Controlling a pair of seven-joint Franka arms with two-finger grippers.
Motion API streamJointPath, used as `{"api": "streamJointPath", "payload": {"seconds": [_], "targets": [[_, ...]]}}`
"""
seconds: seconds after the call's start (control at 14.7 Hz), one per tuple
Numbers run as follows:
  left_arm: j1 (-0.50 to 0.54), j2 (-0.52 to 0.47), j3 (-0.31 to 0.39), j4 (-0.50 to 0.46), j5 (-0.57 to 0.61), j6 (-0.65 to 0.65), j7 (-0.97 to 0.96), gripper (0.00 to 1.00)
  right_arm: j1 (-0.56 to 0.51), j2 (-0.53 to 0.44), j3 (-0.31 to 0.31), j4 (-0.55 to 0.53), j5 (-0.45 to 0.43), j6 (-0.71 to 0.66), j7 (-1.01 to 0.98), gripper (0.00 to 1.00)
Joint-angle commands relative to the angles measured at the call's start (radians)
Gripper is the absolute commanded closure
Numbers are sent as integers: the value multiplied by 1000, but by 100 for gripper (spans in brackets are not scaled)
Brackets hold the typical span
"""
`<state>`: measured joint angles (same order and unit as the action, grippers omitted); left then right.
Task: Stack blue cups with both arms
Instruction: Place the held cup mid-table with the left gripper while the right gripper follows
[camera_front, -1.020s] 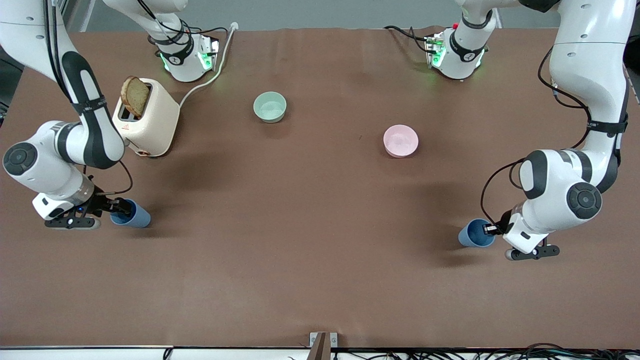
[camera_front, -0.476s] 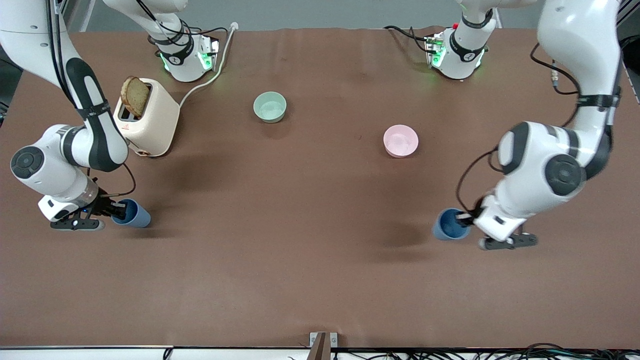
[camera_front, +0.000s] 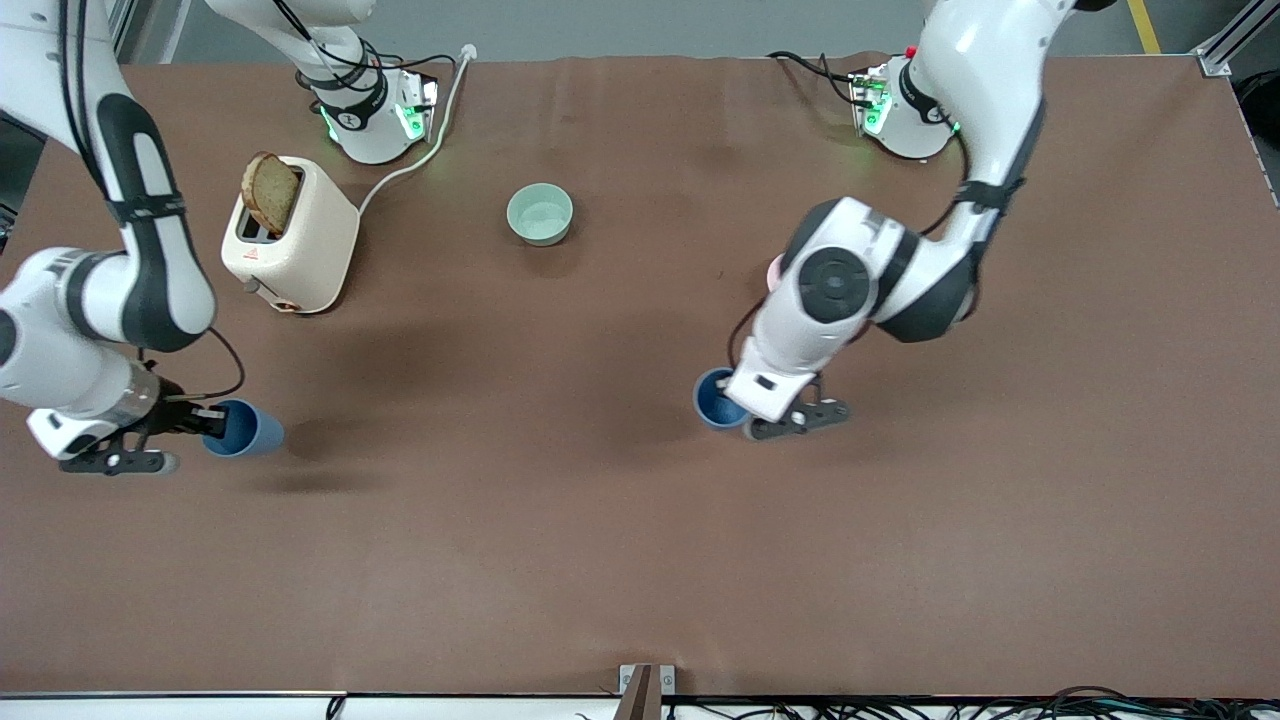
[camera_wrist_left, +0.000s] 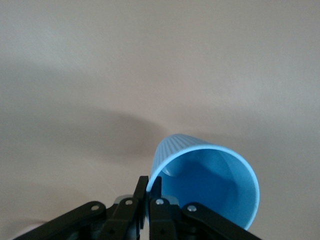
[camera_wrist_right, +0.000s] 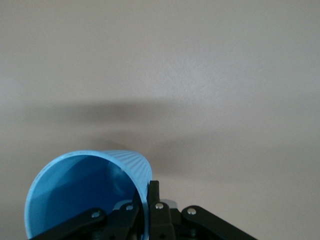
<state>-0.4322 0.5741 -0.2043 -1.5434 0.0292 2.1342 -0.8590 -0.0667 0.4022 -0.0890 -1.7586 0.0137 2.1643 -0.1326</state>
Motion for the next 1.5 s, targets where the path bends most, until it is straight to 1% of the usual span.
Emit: {"api": "streamJointPath", "payload": {"seconds": [0.0, 0.14, 0.27, 0.41, 0.48, 0.54, 0.61, 0.68, 0.82, 0.95, 1.09, 1.22, 1.36, 1.43], "targets": [[-91, 107, 17, 97, 17, 3, -141, 100, 2, -17, 72, 106, 2, -113, 152, 99], [-134, 124, 25, 100, 17, 53, -210, 100, 4, -23, 142, 143, 0, -123, 275, 99], [-175, 138, 25, 100, 17, 56, -218, 100, 4, -26, 210, 165, -1, -136, 384, 99], [-189, 151, 25, 98, 17, 58, -224, 98, 5, -25, 271, 197, -15, -153, 461, 99], [-188, 151, 23, 100, 15, 58, -224, 85, 8, -23, 297, 208, -15, -153, 476, 99], [-186, 148, 23, 100, 15, 58, -222, 42, 8, -23, 323, 209, -17, -153, 484, 99], [-189, 144, 25, 100, 17, 58, -222, 2, 8, -23, 343, 211, -15, -153, 496, 99], [-186, 132, 25, 101, 17, 56, -222, 0, 8, -25, 362, 212, -17, -153, 536, 99], [-166, 61, 29, 102, 17, 36, -219, 0, 14, -38, 415, 212, -20, -153, 638, 99], [-120, -35, 63, 103, 37, -52, -207, 0, 31, -40, 472, 212, -52, -153, 762, 99], [-65, -115, 68, 103, 110, -149, -168, 0, 36, -37, 564, 209, -113, -152, 897, 99], [5, -189, 66, 103, 190, -236, -57, 0, 62, -26, 644, 211, -176, -144, 1034, 99], [90, -262, 65, 103, 190, -292, 94, 0, 109, 13, 689, 209, -250, -139, 1173, 99], [134, -305, 63, 103, 183, -321, 169, 0, 140, 30, 698, 209, -283, -136, 1230, 99]]}}
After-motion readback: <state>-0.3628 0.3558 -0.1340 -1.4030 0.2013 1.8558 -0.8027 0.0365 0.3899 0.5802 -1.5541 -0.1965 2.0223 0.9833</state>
